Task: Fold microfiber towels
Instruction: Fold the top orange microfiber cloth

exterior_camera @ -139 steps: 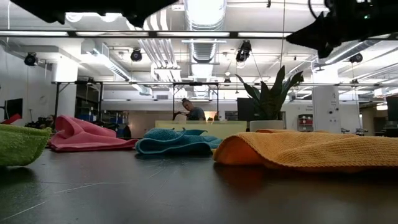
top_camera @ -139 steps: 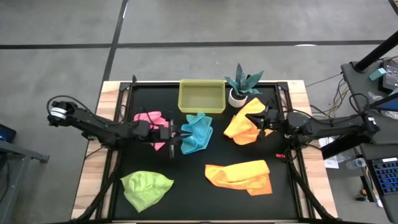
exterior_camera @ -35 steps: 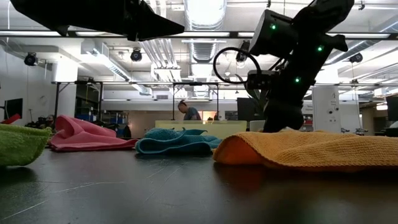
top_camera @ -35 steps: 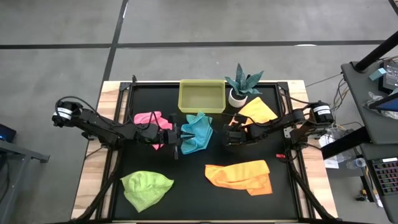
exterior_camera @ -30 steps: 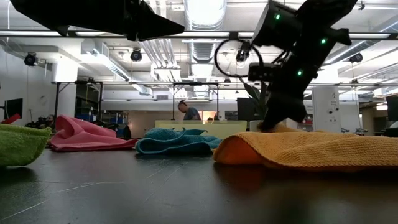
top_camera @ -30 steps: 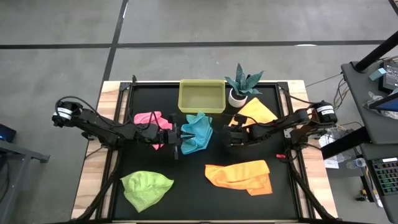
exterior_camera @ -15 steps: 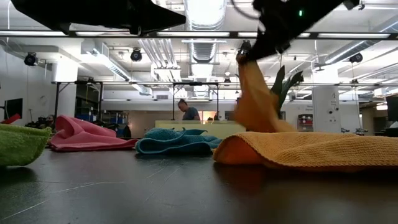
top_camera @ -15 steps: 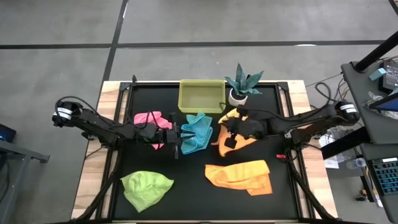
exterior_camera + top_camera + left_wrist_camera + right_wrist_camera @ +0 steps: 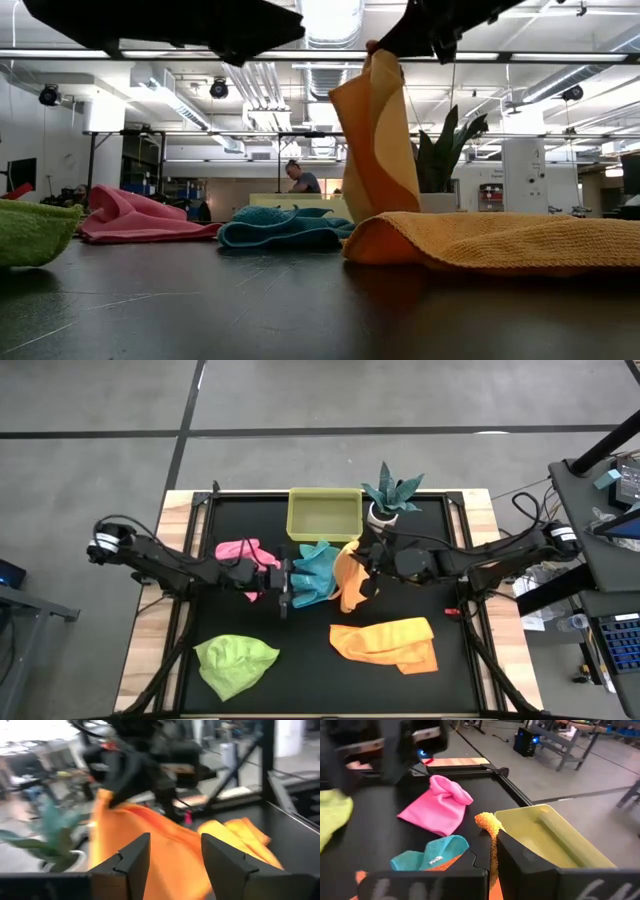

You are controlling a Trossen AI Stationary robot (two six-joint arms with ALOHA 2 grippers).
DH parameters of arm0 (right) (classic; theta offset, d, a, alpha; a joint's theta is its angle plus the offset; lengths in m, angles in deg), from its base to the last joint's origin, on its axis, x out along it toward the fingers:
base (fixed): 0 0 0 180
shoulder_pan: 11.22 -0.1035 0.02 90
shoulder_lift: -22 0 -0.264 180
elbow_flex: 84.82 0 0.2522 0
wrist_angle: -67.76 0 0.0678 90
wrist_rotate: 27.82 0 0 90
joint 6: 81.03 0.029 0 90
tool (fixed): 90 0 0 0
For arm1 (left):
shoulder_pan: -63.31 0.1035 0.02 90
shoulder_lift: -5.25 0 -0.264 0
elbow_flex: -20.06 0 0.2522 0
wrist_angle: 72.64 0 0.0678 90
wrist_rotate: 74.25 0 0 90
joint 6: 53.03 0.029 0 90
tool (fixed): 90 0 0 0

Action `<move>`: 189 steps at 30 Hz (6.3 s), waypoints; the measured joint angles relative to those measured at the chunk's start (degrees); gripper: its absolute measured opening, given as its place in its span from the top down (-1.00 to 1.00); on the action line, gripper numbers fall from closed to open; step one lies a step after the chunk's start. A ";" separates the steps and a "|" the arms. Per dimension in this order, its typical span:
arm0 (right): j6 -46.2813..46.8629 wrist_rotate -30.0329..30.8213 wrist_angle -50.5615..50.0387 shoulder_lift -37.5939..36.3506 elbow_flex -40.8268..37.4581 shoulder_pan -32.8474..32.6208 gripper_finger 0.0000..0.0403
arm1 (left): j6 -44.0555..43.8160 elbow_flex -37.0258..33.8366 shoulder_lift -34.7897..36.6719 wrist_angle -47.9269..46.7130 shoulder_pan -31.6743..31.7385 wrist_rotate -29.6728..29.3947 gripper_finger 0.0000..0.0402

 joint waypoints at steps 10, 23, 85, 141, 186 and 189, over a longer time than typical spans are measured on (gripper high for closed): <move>-0.35 3.50 3.89 0.74 -0.04 0.02 0.96 | 1.84 5.96 -15.28 2.10 0.03 0.11 0.18; -0.50 3.50 4.11 0.79 -0.04 0.02 0.96 | 2.80 6.95 -17.87 0.05 0.93 -11.11 0.18; 11.75 3.10 -11.50 -0.95 0.15 4.77 0.14 | -1.98 9.06 -17.26 2.16 3.50 -10.91 1.00; 3.32 -7.08 -15.19 -1.84 -5.11 -9.41 0.96 | -2.18 8.75 -6.71 -8.93 3.74 -13.58 1.00; 19.54 20.71 -62.06 -25.86 6.16 -14.99 0.96 | 23.01 25.99 -0.04 -57.03 25.97 26.83 1.00; 22.16 12.70 -61.92 -24.80 3.69 -14.99 0.96 | 21.13 23.95 -1.11 -56.46 22.36 27.22 1.00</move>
